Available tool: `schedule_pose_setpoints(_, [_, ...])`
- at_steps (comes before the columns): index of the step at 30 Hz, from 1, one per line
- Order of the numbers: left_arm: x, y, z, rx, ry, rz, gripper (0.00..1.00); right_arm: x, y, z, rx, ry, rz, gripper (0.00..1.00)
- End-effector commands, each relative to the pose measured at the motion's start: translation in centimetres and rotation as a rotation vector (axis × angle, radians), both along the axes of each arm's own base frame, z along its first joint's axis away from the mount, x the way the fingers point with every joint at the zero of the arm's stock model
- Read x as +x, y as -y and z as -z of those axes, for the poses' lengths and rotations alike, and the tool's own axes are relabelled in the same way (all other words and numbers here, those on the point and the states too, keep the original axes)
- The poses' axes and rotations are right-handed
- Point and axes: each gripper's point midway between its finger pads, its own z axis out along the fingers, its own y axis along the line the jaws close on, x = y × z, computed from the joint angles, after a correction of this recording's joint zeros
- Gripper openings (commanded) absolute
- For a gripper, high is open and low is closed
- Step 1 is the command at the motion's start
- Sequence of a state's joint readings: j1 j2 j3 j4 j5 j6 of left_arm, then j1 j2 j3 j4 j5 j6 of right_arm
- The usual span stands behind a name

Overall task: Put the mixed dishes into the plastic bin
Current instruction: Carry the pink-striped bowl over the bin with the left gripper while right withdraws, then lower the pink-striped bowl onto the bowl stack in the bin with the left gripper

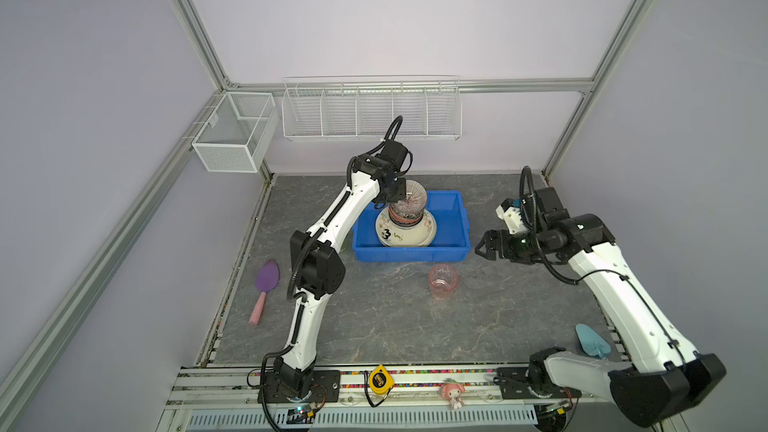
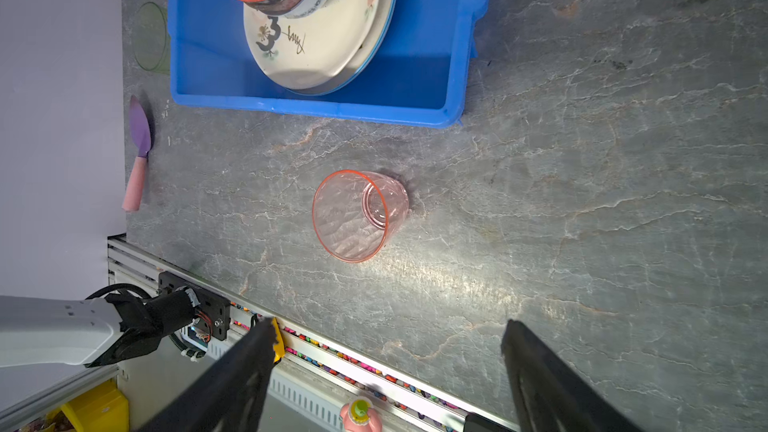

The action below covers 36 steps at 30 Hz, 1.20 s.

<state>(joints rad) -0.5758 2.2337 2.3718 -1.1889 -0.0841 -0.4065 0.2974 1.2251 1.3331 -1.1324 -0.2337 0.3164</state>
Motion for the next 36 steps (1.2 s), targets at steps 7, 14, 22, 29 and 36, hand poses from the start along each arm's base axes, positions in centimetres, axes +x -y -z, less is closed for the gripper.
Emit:
schedule_pose_setpoints(7, [1.3,0.1,-0.7,-0.022,0.027,-0.016,0.0,-0.1,0.0,0.9,0.005,-0.02,-0.021,0.88])
schedule_pose_setpoints(14, [1.5,0.2,0.7,-0.01,-0.001,-0.006,0.0,0.2,-0.1,1.3,0.012,-0.028,-0.028,0.88])
schedule_pose_setpoints(22, [1.8,0.4,1.4,-0.016,-0.011,-0.004,0.0,0.3,-0.1,1.9,0.01,-0.04,-0.03,0.88])
schedule_pose_setpoints(29, [1.9,0.4,1.3,-0.024,-0.01,-0.004,0.0,0.6,-0.4,2.2,0.018,-0.05,-0.037,0.88])
schedule_pose_setpoints(36, [1.8,0.4,1.0,-0.027,-0.01,-0.003,0.03,0.9,-0.6,2.3,0.025,-0.056,-0.039,0.88])
